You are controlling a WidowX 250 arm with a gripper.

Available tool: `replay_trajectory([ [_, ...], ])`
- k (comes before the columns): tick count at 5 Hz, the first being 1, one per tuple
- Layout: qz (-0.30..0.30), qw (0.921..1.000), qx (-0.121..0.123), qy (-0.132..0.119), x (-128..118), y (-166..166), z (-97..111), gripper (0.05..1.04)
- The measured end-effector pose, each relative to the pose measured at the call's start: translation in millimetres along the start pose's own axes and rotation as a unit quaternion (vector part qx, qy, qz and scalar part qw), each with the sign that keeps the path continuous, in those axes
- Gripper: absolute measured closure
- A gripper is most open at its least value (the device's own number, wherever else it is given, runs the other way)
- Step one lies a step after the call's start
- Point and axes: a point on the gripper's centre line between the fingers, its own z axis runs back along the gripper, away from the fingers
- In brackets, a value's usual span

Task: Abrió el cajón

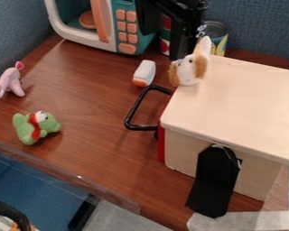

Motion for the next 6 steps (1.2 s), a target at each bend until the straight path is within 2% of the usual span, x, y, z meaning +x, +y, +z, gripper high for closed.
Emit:
replay_trajectory([
  [1,0.002,0.9999,-0.010,0.014,0,-2,-9,0.084],
  [2,0.047,0.9982,-0.031,0.019,-9,15,-21,0.084],
  [3,0.098,0.9943,-0.037,0.020,-20,34,-36,0.084],
  [4,0.160,0.9864,-0.026,0.027,-35,54,-61,0.084],
  [5,0.202,0.9776,-0.019,0.056,-42,62,-93,0.084],
  [6,0.258,0.9624,-0.039,0.076,-54,70,-126,0.084],
])
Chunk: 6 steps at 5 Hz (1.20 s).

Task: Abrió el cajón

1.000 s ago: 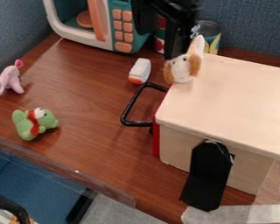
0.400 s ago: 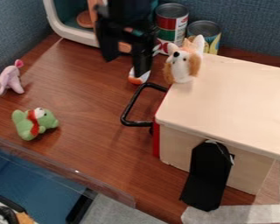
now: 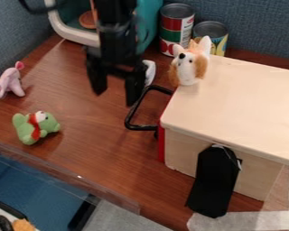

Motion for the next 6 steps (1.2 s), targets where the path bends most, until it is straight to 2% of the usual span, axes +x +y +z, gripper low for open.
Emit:
replay_trajectory([
  [1,0.006,0.9989,-0.042,0.022,1,-10,-22,0.084],
  [2,0.003,0.9984,-0.049,0.030,4,-12,-27,0.136],
  [4,0.003,0.9985,-0.045,0.032,3,-6,-28,0.715],
  [5,0.016,0.9986,-0.036,0.034,0,8,-28,0.915],
  [6,0.030,0.9988,-0.017,0.035,-4,26,-28,0.964],
])
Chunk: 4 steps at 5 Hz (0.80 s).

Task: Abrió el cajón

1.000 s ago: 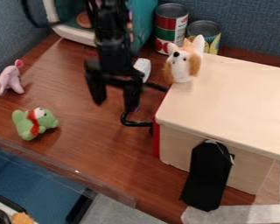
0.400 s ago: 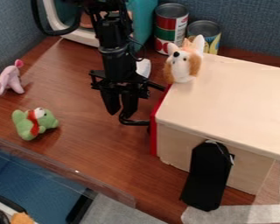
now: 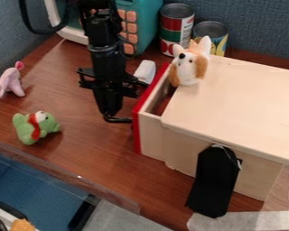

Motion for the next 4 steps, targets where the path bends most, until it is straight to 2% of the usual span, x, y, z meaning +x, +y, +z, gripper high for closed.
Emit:
replay_trajectory([
  [3,0.037,0.9988,0.031,-0.002,-12,47,4,0.968],
  [4,0.029,0.9990,0.033,-0.007,-11,49,4,0.968],
])
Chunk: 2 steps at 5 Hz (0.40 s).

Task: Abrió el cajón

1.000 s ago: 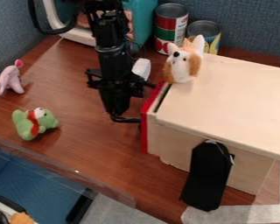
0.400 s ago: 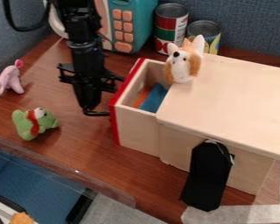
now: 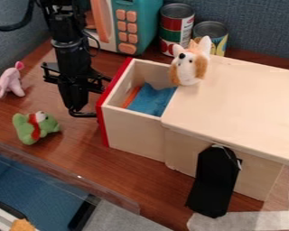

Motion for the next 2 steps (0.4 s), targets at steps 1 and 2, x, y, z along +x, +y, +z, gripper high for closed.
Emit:
replay_trajectory([
  [1,-0.007,1.0000,0.000,-0.001,0.2,0.1,0.0,0.926],
  [2,-0.025,0.9997,0.007,-0.004,0.5,2.0,2.8,0.711],
])
